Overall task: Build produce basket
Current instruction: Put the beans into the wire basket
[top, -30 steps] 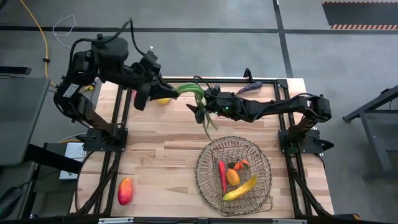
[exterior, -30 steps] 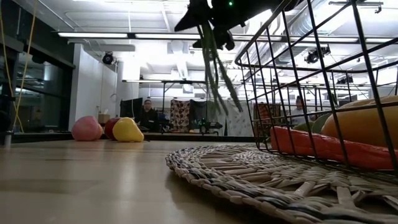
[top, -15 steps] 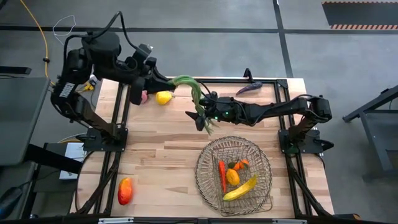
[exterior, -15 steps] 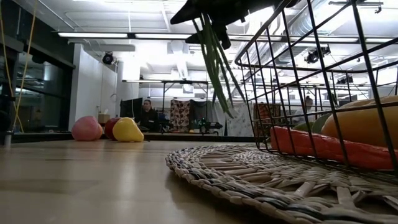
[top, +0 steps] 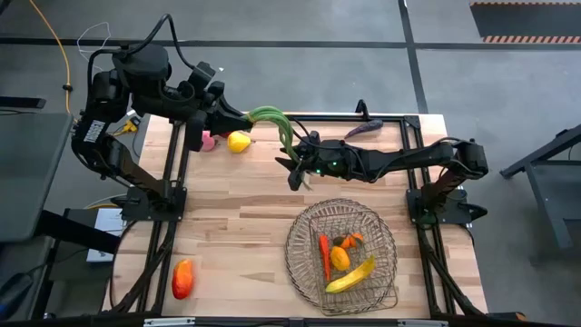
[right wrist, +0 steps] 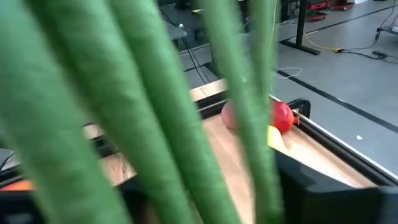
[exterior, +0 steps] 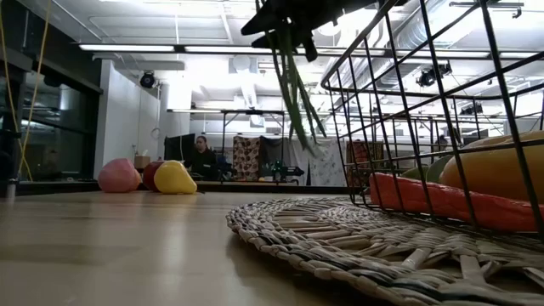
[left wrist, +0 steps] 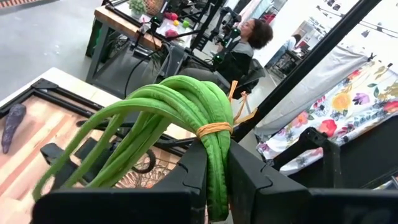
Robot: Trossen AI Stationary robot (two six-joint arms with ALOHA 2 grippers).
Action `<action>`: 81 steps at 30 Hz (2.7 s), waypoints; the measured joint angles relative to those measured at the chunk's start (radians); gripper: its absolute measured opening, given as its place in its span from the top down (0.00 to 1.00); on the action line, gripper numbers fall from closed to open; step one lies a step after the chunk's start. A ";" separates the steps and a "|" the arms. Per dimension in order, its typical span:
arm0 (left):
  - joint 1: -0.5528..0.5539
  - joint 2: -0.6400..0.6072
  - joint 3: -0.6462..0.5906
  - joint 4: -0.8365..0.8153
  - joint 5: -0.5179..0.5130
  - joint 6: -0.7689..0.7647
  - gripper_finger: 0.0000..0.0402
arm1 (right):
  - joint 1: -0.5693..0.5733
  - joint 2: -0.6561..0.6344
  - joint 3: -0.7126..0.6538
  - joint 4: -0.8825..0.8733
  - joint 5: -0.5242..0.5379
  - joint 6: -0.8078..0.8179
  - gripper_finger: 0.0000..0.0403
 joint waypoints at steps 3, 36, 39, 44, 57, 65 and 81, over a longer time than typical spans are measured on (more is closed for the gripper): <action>0.000 -0.001 0.000 0.000 -0.007 0.007 0.94 | 0.000 -0.017 0.000 -0.021 0.000 -0.015 0.77; 0.085 -0.022 0.000 0.002 -0.053 0.056 0.94 | -0.009 -0.080 0.000 -0.201 -0.068 -0.034 0.79; 0.085 -0.022 0.000 0.002 -0.053 0.056 0.94 | -0.008 -0.080 0.000 -0.200 -0.070 -0.024 0.68; 0.085 -0.022 0.000 0.002 -0.053 0.056 0.94 | -0.008 -0.080 0.000 -0.197 -0.070 -0.023 0.53; 0.085 -0.022 0.000 0.002 -0.052 0.056 0.94 | -0.009 -0.079 0.000 -0.196 -0.070 -0.023 0.66; 0.085 -0.022 0.000 0.002 -0.052 0.056 0.94 | -0.009 -0.079 0.000 -0.174 -0.072 -0.031 0.89; 0.040 -0.007 0.000 0.011 0.016 0.047 0.94 | 0.026 -0.307 0.000 -0.398 -0.097 -0.016 0.99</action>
